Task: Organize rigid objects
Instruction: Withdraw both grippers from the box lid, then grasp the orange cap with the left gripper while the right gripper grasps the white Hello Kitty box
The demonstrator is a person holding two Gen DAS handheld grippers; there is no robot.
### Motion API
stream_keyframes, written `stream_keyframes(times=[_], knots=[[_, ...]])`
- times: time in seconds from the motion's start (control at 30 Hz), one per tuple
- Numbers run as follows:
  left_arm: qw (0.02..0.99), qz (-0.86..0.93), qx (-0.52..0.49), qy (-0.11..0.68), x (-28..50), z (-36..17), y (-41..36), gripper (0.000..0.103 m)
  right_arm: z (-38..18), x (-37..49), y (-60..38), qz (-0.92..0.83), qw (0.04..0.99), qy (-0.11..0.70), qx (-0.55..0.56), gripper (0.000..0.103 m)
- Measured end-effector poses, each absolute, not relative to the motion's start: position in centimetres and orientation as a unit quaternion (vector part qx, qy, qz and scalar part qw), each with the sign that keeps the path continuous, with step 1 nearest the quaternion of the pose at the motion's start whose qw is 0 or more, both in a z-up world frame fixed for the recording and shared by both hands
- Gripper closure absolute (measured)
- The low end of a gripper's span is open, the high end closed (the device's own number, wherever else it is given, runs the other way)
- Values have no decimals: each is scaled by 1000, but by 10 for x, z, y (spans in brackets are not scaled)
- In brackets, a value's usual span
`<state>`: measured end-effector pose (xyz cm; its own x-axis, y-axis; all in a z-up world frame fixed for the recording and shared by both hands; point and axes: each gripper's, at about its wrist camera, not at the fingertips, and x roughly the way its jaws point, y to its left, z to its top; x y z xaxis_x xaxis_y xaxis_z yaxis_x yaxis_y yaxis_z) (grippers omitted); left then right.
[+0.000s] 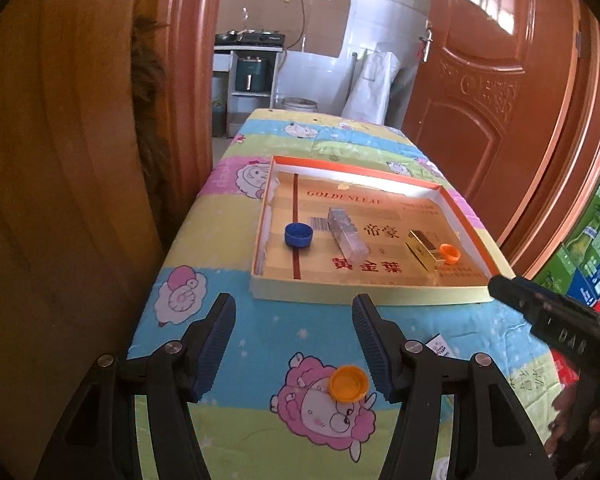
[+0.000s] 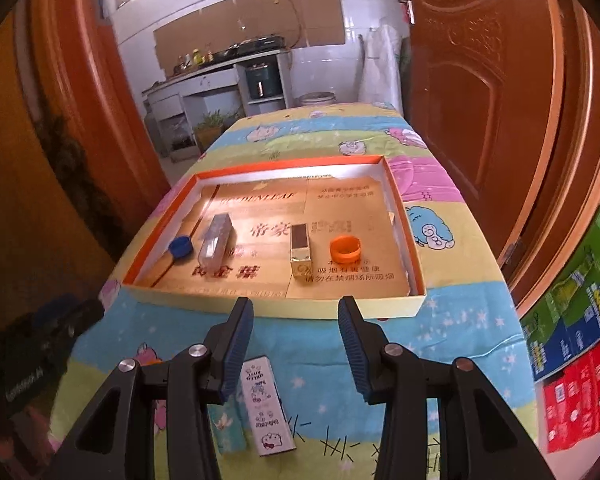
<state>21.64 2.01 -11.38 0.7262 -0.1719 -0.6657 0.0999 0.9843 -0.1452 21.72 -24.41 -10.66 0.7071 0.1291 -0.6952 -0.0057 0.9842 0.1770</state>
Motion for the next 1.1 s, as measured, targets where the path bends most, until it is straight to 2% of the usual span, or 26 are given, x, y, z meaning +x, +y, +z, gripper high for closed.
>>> stream_keyframes(times=[0.3,0.53,0.8,1.1], knots=[[934,-84,-63,341,200,-95,35,40,-74,188,-254,44,932,356,56,59],[936,-108,-59,331,180,-88,34,40,-78,156,-259,73,930,356,60,59],[929,-114,-41,348,170,-103,18,40,-96,142,-261,77,921,374,75,59],[912,-121,-20,391,183,-145,-4,40,-127,156,-242,97,908,404,54,59]])
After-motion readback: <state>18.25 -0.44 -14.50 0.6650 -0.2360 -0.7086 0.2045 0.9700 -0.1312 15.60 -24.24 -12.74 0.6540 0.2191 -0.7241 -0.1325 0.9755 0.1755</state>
